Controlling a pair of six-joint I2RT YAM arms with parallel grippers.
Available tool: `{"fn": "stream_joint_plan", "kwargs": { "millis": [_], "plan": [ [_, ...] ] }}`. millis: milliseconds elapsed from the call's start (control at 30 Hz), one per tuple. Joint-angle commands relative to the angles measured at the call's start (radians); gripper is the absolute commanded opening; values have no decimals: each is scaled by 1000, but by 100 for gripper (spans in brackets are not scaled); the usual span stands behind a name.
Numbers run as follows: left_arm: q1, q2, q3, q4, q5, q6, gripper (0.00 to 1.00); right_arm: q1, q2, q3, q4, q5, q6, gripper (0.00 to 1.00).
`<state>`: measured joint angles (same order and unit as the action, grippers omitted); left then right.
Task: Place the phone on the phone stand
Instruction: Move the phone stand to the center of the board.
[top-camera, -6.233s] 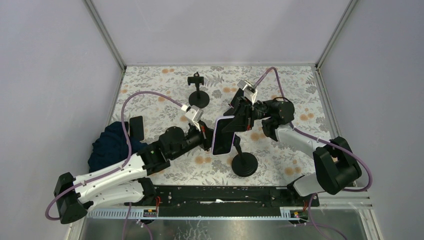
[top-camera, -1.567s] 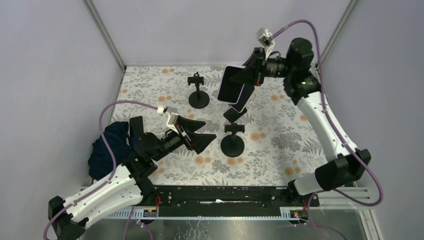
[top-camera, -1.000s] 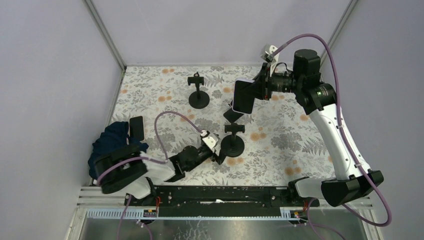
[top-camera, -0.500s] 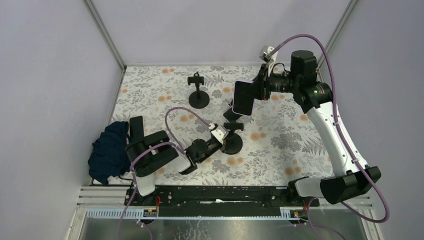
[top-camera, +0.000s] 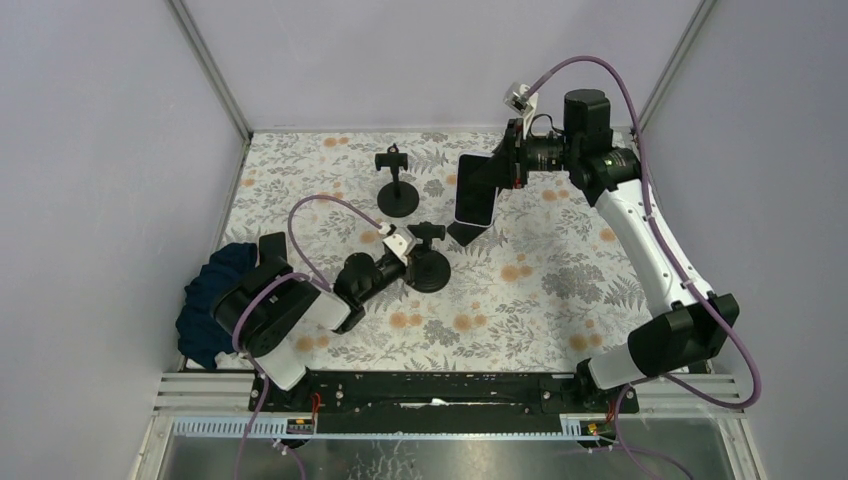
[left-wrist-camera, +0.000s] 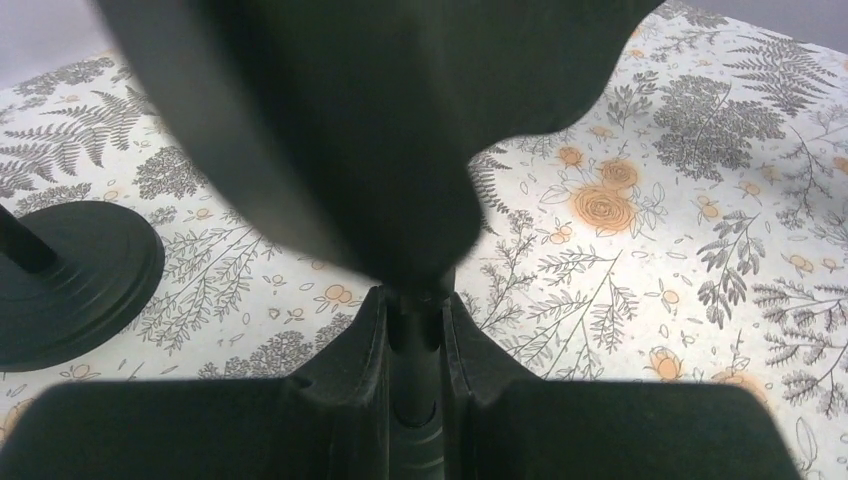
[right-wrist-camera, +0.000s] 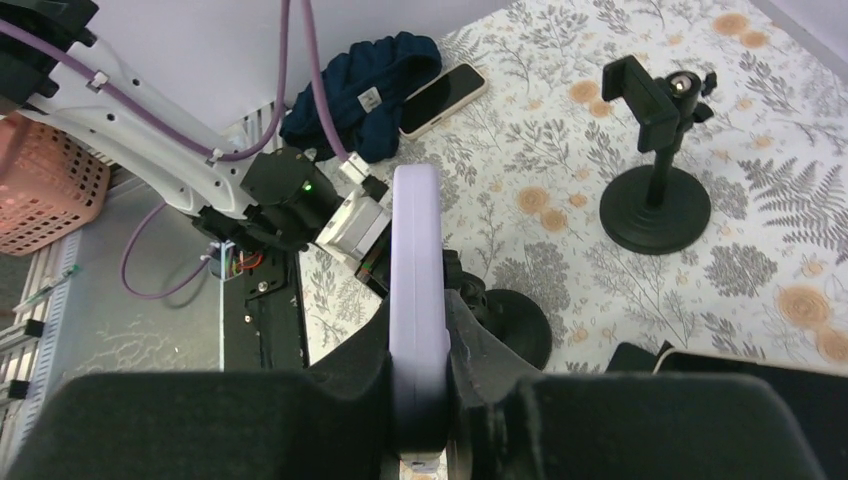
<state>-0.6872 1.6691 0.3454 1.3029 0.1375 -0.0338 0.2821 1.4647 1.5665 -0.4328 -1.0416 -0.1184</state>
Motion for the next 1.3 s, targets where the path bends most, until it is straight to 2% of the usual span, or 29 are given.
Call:
{"fn": "stream_joint_plan", "kwargs": {
  "millis": [0,33,167,233,333,600,767,867,1000,1267],
  "plan": [
    [90,-16,29,-62,182,26,6,15,38,71,126,-123,28,1],
    [115,-14,32,-63,204,26,11,22,47,80,110,-120,0,1],
    [193,-34,32,-62,262,-39,48,54,82,121,21,-105,-131,1],
    [198,-81,16,-85,254,-55,61,63,94,134,5,-108,-154,0],
    [198,-215,-22,-167,239,-92,68,78,111,158,-5,-128,-161,0],
    [196,-688,-46,-668,244,-188,70,115,149,215,-8,-133,-137,0],
    [196,-902,8,-895,139,-342,69,115,161,237,15,-130,-90,0],
    [196,-906,89,-1028,41,-438,67,114,166,237,40,-126,-54,0],
    [193,-830,256,-1217,2,-545,65,119,169,239,46,-103,-33,0],
    [49,-755,455,-1530,-258,-554,64,121,164,235,56,-91,-15,0]
  ]
}}
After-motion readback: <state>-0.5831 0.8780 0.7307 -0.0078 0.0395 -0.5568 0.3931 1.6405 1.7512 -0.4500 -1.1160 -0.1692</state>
